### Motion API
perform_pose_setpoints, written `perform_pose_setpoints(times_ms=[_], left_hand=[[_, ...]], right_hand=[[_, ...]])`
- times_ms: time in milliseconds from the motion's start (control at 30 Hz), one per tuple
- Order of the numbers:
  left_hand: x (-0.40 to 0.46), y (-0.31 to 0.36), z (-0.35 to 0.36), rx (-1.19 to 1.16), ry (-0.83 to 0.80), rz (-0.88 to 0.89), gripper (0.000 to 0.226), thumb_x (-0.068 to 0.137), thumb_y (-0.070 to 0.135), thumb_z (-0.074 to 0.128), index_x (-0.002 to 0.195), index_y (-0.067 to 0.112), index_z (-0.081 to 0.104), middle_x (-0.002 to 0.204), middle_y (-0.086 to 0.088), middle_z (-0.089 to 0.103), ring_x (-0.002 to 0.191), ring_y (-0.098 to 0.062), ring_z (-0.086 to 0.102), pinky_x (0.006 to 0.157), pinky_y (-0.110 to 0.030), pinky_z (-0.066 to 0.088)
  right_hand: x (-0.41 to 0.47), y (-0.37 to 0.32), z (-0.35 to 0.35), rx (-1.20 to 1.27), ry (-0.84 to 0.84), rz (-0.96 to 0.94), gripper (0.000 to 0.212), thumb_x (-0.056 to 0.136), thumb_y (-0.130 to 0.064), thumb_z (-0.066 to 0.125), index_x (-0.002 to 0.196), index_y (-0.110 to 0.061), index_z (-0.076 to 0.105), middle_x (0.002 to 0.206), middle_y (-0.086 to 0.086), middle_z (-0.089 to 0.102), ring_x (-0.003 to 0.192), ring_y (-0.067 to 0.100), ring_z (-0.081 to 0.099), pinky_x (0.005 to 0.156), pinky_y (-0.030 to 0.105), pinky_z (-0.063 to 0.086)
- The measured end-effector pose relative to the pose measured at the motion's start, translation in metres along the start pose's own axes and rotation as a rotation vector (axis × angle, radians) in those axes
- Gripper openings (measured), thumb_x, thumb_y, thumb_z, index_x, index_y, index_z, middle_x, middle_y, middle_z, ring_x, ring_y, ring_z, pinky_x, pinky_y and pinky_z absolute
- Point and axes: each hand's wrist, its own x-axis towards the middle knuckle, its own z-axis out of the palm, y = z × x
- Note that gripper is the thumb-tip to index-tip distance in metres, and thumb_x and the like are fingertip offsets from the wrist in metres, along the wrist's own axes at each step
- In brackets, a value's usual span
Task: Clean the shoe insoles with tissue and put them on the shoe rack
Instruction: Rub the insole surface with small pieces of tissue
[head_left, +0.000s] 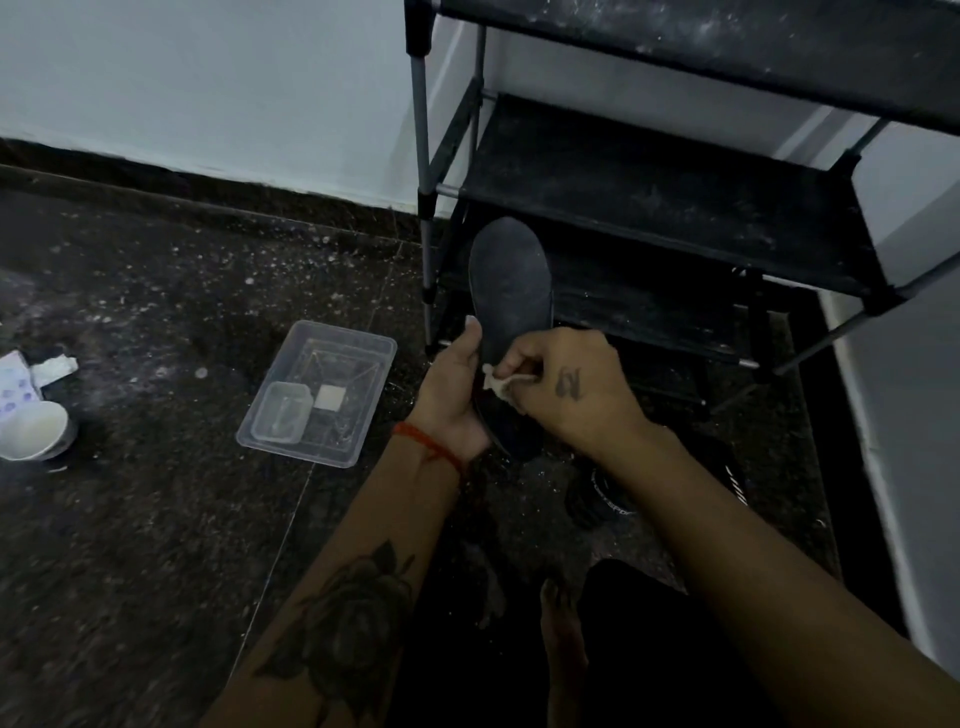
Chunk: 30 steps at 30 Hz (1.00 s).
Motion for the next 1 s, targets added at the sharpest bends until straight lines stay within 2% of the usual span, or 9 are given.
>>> perform_pose_setpoints(times_ms=[133, 300, 367, 467, 700, 800, 867, 933, 1000], left_hand=[[-0.003, -0.002, 0.003, 0.048, -0.025, -0.027, 0.048, 0.1, 0.043, 0.029, 0.109, 0.009, 0.062, 0.097, -0.01, 0.069, 0.086, -0.023, 0.066, 0.089, -0.036, 0.049], [-0.004, -0.001, 0.006, 0.048, 0.011, -0.013, 0.046, 0.1, 0.042, 0.031, 0.11, 0.009, 0.06, 0.097, -0.01, 0.069, 0.081, -0.021, 0.067, 0.076, -0.03, 0.055], [-0.005, 0.0, 0.004, 0.012, -0.012, -0.012, 0.049, 0.101, 0.042, 0.026, 0.1, 0.008, 0.061, 0.085, -0.011, 0.073, 0.071, -0.02, 0.071, 0.071, -0.031, 0.057], [-0.005, 0.0, 0.002, 0.005, -0.02, -0.044, 0.055, 0.1, 0.047, 0.026, 0.097, 0.005, 0.062, 0.078, -0.012, 0.073, 0.068, -0.021, 0.072, 0.065, -0.031, 0.058], [-0.006, -0.002, 0.007, 0.02, -0.01, -0.041, 0.047, 0.101, 0.041, 0.027, 0.12, 0.009, 0.056, 0.103, -0.01, 0.066, 0.085, -0.022, 0.066, 0.081, -0.033, 0.054], [-0.005, -0.002, 0.008, 0.001, -0.006, -0.038, 0.042, 0.101, 0.036, 0.032, 0.122, 0.008, 0.055, 0.106, -0.011, 0.063, 0.086, -0.022, 0.063, 0.071, -0.032, 0.057], [-0.005, -0.001, 0.008, -0.033, -0.011, -0.033, 0.044, 0.101, 0.037, 0.032, 0.122, 0.006, 0.055, 0.103, -0.013, 0.066, 0.083, -0.024, 0.066, 0.068, -0.036, 0.058], [-0.005, 0.0, 0.007, -0.025, -0.02, -0.018, 0.046, 0.102, 0.039, 0.028, 0.112, 0.006, 0.059, 0.09, -0.012, 0.071, 0.075, -0.022, 0.07, 0.071, -0.033, 0.057], [-0.005, 0.0, 0.004, -0.001, -0.03, -0.019, 0.05, 0.101, 0.042, 0.026, 0.105, 0.005, 0.061, 0.087, -0.012, 0.072, 0.075, -0.021, 0.071, 0.073, -0.032, 0.057]], right_hand=[[0.01, 0.017, 0.001, -0.092, 0.158, 0.022, 0.014, 0.082, -0.017, 0.062, 0.092, -0.019, 0.072, 0.1, 0.005, 0.067, 0.088, 0.018, 0.063, 0.077, 0.021, 0.046], [0.012, 0.021, -0.015, 0.052, 0.249, 0.114, 0.018, 0.079, -0.015, 0.065, 0.095, -0.02, 0.072, 0.093, 0.0, 0.071, 0.081, 0.011, 0.064, 0.069, 0.008, 0.043], [0.005, 0.011, -0.018, 0.134, 0.154, 0.065, 0.016, 0.076, -0.014, 0.069, 0.091, -0.021, 0.072, 0.082, -0.007, 0.068, 0.067, 0.0, 0.059, 0.057, 0.001, 0.041], [-0.006, -0.004, -0.006, 0.115, -0.087, -0.016, 0.011, 0.077, -0.021, 0.07, 0.088, -0.022, 0.072, 0.079, -0.005, 0.069, 0.062, 0.0, 0.058, 0.053, 0.006, 0.042], [0.01, 0.017, 0.002, -0.083, 0.152, 0.046, 0.012, 0.083, -0.027, 0.064, 0.09, -0.019, 0.071, 0.097, 0.007, 0.067, 0.085, 0.019, 0.063, 0.071, 0.019, 0.043], [0.013, 0.025, -0.007, -0.084, 0.204, 0.103, 0.017, 0.084, -0.022, 0.062, 0.098, -0.018, 0.07, 0.101, 0.009, 0.067, 0.089, 0.022, 0.065, 0.076, 0.021, 0.046], [0.012, 0.022, -0.016, 0.008, 0.226, 0.124, 0.017, 0.082, -0.017, 0.063, 0.098, -0.019, 0.07, 0.095, 0.002, 0.069, 0.081, 0.014, 0.065, 0.07, 0.011, 0.047], [0.006, 0.011, -0.02, 0.121, 0.156, 0.089, 0.015, 0.078, -0.015, 0.067, 0.092, -0.021, 0.072, 0.08, -0.008, 0.066, 0.068, 0.003, 0.059, 0.056, 0.001, 0.042], [-0.001, -0.001, -0.016, 0.121, -0.035, 0.016, 0.013, 0.076, -0.015, 0.069, 0.086, -0.022, 0.073, 0.071, -0.014, 0.062, 0.063, 0.0, 0.057, 0.053, 0.005, 0.042]])
